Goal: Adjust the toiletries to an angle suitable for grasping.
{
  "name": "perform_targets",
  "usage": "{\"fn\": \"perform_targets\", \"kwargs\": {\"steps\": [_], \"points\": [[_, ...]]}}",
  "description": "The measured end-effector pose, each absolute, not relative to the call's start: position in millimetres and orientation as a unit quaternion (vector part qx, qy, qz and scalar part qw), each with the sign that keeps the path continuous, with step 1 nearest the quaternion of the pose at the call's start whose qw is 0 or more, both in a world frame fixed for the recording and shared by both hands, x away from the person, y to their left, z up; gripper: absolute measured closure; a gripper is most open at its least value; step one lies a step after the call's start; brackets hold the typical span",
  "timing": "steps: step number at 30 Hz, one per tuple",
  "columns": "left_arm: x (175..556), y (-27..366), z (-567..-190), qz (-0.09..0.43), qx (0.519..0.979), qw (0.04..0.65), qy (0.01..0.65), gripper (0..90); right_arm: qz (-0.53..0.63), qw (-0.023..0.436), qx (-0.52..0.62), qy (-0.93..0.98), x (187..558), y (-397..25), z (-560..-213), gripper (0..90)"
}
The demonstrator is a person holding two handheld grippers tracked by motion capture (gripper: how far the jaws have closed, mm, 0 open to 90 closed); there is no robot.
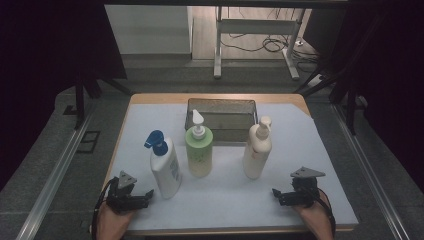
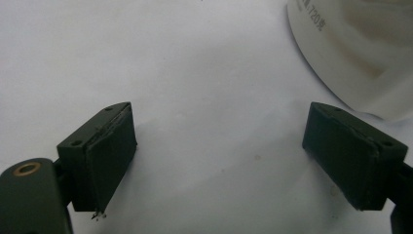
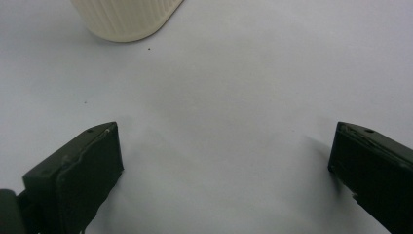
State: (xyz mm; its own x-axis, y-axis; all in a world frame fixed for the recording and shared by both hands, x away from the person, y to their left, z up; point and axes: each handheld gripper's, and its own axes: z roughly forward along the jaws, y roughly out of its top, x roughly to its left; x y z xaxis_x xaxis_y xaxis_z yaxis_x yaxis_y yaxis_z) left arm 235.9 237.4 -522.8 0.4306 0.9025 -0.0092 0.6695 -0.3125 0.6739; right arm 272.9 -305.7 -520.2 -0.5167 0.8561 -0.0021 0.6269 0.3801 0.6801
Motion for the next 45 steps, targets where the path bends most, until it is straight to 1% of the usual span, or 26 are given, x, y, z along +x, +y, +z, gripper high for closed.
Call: {"fn": "perform_targets", "kwargs": {"steps": [27, 29, 31, 34, 35, 36, 38, 41, 44, 45], "points": [[236, 238, -523, 0.188, 0.787, 0.31, 0.499, 12.2, 0.315, 0.18, 0.461, 0.81, 273, -305, -519, 0.7], [236, 238, -523, 0.188, 0.787, 0.31, 0.499, 12.2, 0.315, 0.18, 0.463, 0.808, 272, -305, -518, 4.3], [236, 238, -523, 0.188, 0.787, 0.311, 0.499, 12.2, 0.318, 0.182, 0.462, 0.808, 271, -306, -515, 12.8], [236, 238, -523, 0.188, 0.787, 0.311, 0.499, 12.2, 0.316, 0.179, 0.465, 0.807, 270, -307, -514, 15.2], [236, 238, -523, 0.189, 0.787, 0.311, 0.499, 12.2, 0.313, 0.177, 0.464, 0.81, 270, -307, -512, 19.9], [236, 238, -523, 0.189, 0.787, 0.311, 0.499, 12.2, 0.313, 0.177, 0.464, 0.81, 270, -307, -512, 19.9], [236, 238, -523, 0.189, 0.787, 0.311, 0.499, 12.2, 0.315, 0.173, 0.459, 0.812, 268, -306, -511, 25.0], [236, 238, -523, 0.189, 0.787, 0.311, 0.499, 12.2, 0.319, 0.181, 0.443, 0.818, 266, -304, -507, 32.2], [236, 238, -523, 0.189, 0.787, 0.311, 0.498, 12.2, 0.332, 0.183, 0.429, 0.82, 264, -303, -503, 41.9], [236, 238, -523, 0.189, 0.787, 0.311, 0.498, 12.2, 0.332, 0.183, 0.429, 0.82, 264, -303, -503, 41.9]]}}
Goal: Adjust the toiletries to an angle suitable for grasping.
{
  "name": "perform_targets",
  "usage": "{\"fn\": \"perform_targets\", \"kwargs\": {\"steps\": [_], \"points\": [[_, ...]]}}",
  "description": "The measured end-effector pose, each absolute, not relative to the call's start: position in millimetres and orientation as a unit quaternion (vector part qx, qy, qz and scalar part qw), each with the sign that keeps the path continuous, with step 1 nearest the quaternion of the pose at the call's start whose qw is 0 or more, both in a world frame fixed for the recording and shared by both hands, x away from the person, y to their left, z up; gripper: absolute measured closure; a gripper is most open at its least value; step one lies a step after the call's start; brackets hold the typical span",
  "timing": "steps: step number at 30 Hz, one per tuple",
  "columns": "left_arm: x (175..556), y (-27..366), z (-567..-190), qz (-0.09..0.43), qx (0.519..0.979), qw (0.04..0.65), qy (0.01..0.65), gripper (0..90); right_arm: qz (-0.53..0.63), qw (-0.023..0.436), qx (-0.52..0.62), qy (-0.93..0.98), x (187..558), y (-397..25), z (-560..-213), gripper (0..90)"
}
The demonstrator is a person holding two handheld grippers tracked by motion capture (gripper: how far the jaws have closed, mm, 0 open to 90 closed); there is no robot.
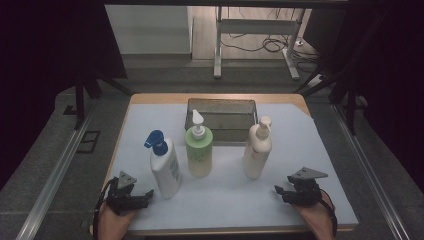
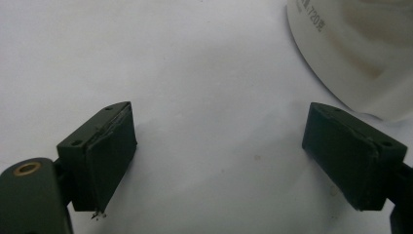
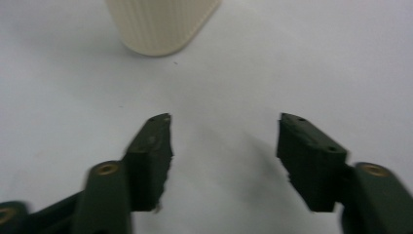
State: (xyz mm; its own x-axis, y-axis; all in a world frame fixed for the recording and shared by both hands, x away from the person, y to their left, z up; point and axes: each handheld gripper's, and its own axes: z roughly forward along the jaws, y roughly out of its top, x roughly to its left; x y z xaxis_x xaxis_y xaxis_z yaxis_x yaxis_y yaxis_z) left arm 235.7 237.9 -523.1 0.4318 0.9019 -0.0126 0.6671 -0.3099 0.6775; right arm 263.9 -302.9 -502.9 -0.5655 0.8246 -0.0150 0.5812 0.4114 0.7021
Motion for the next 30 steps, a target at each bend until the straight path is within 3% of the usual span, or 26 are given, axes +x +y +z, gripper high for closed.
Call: {"fn": "perform_targets", "kwargs": {"steps": [1, 6, 13, 26, 30], "points": [[236, 238, -523, 0.189, 0.787, 0.311, 0.498, 12.2, 0.337, 0.184, 0.422, 0.821, 263, -303, -501, 49.1], [236, 238, -523, 0.19, 0.787, 0.311, 0.498, 12.3, 0.354, 0.165, 0.407, 0.826, 263, -301, -502, 59.9], [235, 238, -523, 0.19, 0.787, 0.311, 0.498, 12.4, 0.374, 0.145, 0.392, 0.828, 265, -295, -501, 64.2], [235, 237, -523, 0.191, 0.787, 0.311, 0.498, 12.6, 0.417, 0.112, 0.375, 0.82, 265, -269, -488, 87.8], [235, 237, -523, 0.192, 0.787, 0.311, 0.497, 12.7, 0.431, 0.108, 0.369, 0.816, 265, -262, -485, 89.4]]}}
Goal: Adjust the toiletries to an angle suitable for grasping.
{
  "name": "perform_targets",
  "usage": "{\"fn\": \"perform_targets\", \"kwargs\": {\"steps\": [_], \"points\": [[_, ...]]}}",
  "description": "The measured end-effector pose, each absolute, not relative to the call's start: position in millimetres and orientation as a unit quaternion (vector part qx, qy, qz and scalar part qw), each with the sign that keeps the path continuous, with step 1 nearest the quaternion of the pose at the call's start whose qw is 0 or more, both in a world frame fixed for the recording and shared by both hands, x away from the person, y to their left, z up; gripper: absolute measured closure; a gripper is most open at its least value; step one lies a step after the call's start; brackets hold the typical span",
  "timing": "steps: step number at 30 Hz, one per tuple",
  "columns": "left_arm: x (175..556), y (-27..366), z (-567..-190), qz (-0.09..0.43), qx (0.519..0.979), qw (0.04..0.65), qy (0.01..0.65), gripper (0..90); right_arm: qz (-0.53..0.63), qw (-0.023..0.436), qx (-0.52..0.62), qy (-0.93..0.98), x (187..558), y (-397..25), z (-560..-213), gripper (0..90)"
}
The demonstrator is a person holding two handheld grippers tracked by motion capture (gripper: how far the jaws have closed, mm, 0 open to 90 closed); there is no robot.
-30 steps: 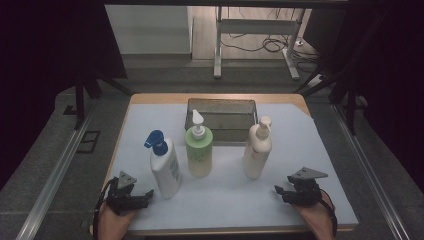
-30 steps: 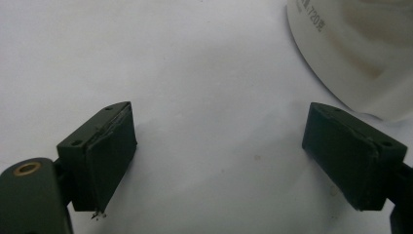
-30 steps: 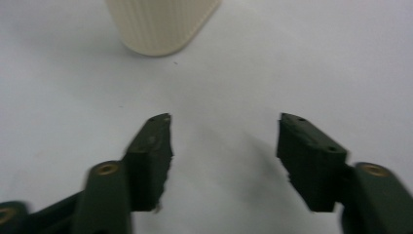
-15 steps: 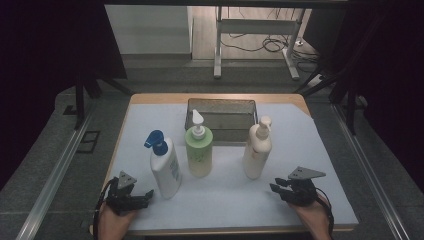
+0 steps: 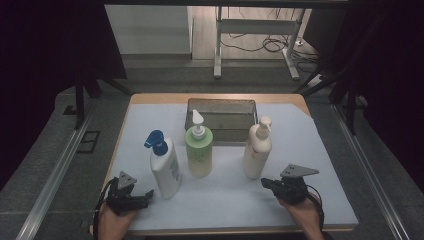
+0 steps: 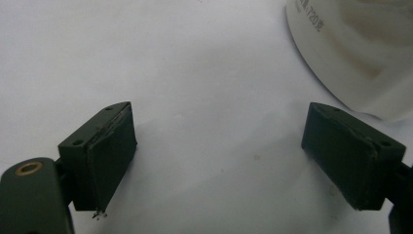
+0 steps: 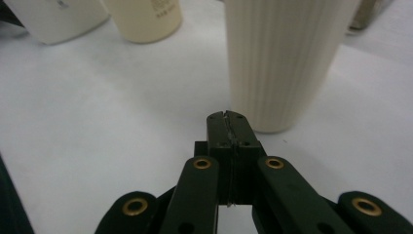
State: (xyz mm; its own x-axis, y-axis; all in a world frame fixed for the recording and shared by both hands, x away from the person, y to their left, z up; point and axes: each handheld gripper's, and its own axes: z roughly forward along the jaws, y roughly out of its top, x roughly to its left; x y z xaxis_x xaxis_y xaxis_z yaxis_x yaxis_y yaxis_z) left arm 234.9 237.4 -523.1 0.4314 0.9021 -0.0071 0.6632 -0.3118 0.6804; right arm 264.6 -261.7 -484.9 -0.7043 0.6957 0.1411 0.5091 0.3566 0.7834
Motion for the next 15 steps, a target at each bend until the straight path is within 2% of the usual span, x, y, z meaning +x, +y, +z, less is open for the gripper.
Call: {"fn": "perform_targets", "kwargs": {"steps": [10, 15], "points": [[235, 237, -523, 0.193, 0.787, 0.311, 0.497, 12.8, 0.423, 0.11, 0.355, 0.826, 268, -235, -490, 89.6], [235, 237, -523, 0.192, 0.786, 0.311, 0.498, 12.8, 0.415, 0.127, 0.356, 0.828, 278, -218, -495, 89.5]]}}
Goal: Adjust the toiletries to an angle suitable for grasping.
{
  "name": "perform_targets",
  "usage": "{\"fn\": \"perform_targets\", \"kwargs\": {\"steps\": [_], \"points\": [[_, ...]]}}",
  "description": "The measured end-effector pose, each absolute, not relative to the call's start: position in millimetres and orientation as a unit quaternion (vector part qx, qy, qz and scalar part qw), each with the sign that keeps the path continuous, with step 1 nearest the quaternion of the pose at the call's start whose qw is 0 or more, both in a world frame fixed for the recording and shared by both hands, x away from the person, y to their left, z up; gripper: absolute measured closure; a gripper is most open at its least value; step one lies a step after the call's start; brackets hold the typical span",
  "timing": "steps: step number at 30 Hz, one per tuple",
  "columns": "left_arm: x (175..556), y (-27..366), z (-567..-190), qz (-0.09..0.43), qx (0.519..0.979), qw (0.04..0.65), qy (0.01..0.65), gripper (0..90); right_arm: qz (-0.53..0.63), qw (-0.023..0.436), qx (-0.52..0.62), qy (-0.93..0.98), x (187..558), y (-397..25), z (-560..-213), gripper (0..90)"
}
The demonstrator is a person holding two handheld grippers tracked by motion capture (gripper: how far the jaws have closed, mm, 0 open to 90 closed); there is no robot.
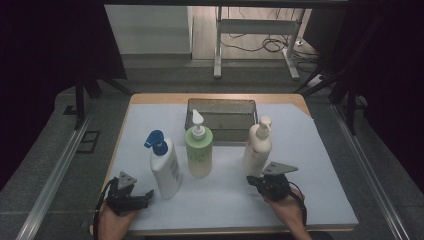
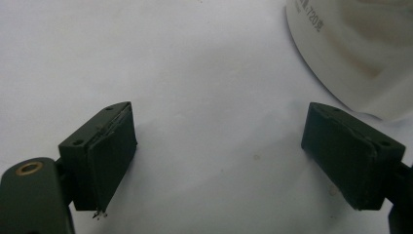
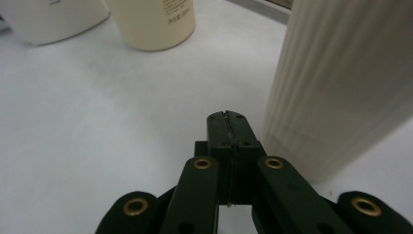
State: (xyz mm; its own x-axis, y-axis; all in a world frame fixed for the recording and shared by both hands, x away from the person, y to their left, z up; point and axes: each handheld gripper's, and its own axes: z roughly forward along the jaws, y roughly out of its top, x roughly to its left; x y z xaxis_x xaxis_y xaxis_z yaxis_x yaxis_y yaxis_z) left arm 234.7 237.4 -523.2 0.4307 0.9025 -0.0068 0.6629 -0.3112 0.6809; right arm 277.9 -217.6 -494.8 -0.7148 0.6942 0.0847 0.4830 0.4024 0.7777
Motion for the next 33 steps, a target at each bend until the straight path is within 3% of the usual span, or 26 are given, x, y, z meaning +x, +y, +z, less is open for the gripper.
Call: {"fn": "perform_targets", "kwargs": {"steps": [11, 33], "points": [[235, 237, -523, 0.193, 0.787, 0.311, 0.497, 12.8, 0.394, 0.165, 0.366, 0.827, 290, -205, -504, 89.6], [235, 237, -523, 0.193, 0.787, 0.311, 0.497, 12.9, 0.383, 0.181, 0.381, 0.822, 295, -229, -504, 89.5]]}}
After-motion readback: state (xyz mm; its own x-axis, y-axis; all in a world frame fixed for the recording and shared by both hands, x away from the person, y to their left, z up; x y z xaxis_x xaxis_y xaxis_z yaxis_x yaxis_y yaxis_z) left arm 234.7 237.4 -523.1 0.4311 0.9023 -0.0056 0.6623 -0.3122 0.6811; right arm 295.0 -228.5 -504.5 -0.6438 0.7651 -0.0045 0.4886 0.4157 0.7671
